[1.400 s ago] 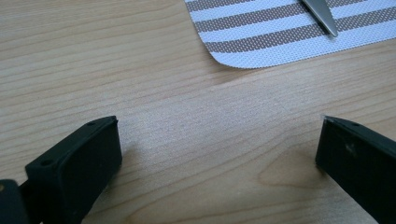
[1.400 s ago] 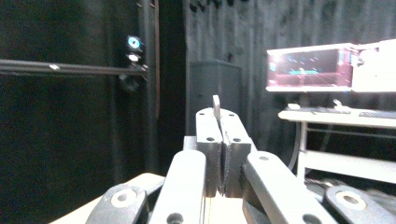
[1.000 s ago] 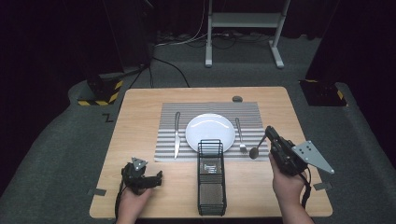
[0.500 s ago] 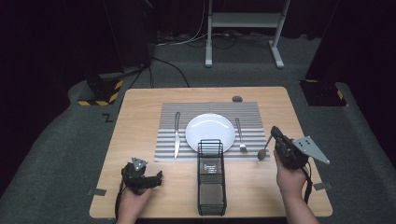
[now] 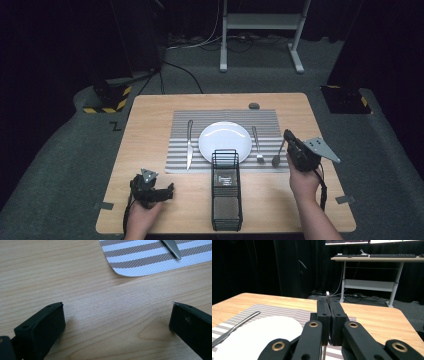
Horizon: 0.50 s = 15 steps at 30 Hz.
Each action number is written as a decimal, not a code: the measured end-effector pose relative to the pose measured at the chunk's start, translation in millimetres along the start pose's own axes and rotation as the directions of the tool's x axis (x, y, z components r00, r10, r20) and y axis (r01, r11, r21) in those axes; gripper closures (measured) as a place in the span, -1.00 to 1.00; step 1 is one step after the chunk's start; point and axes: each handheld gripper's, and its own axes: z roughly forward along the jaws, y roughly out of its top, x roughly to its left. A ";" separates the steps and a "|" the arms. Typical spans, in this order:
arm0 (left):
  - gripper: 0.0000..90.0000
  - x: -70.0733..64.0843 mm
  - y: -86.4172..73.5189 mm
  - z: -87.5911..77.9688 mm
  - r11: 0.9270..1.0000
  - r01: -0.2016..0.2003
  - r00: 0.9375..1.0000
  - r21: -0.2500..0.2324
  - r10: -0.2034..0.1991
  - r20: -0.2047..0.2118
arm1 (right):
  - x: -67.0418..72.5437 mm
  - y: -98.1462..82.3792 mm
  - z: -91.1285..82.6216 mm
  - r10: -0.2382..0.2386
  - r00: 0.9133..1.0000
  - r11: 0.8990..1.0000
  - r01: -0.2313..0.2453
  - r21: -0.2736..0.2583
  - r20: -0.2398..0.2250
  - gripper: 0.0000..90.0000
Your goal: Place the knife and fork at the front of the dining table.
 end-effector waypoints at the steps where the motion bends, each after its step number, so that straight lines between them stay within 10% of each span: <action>1: -0.99 0.0 0.0 0.0 1.000 0.000 1.000 0.000 0.000 0.000 | 0.0 -1.1 2.5 -0.003 1.000 1.000 0.003 0.000 0.002 0.96; 15: -0.99 -0.4 -0.1 -0.1 1.000 0.000 1.000 -0.002 0.000 -0.005 | -13.7 -3.9 49.7 0.073 0.997 0.997 -0.073 0.025 0.024 0.95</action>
